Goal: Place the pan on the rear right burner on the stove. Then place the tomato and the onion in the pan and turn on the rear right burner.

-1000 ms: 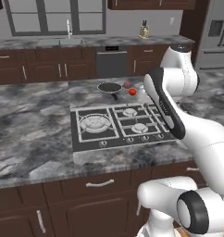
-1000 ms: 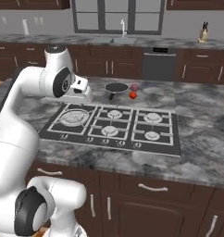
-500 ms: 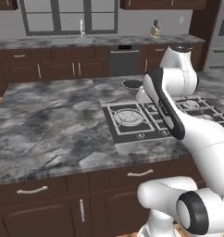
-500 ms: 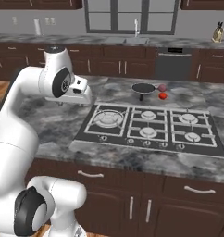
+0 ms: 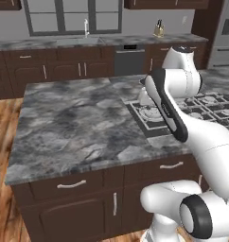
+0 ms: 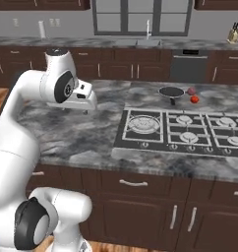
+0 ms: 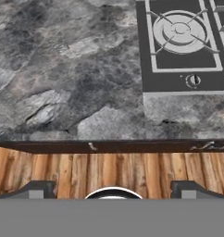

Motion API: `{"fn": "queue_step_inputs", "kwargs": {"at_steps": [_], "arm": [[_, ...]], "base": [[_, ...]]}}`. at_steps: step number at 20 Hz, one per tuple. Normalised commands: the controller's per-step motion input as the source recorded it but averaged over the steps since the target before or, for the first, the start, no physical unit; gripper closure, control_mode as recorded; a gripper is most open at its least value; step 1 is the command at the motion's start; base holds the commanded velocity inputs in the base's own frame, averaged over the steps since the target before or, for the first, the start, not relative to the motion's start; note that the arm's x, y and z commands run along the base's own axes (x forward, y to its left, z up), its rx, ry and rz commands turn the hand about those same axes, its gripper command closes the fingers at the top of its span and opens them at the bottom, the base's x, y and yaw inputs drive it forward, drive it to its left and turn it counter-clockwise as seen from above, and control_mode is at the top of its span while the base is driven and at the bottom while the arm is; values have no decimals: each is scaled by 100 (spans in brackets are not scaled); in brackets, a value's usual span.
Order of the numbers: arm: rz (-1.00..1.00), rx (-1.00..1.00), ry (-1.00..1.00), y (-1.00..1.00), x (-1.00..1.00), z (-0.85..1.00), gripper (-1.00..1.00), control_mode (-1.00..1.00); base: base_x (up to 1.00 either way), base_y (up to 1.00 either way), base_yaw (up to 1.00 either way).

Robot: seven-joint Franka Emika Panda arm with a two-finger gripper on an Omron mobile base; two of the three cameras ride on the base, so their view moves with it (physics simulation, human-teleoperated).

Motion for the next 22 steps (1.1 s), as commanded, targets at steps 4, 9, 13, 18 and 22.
{"fn": "queue_step_inputs", "kwargs": {"at_steps": [4, 9, 13, 18, 22], "arm": [[0, 0, 0, 0, 0, 0, -100, 100], [0, 0, 0, 0, 0, 0, -100, 100], [0, 0, 0, 0, 0, 0, -100, 100], [0, 0, 0, 0, 0, 0, -100, 100], [0, 0, 0, 0, 0, 0, -100, 100]], "base": [[-34, 65, -16], [-13, 69, -30], [-15, 30, -49], [-23, 21, -51], [-32, 17, -43]]}}
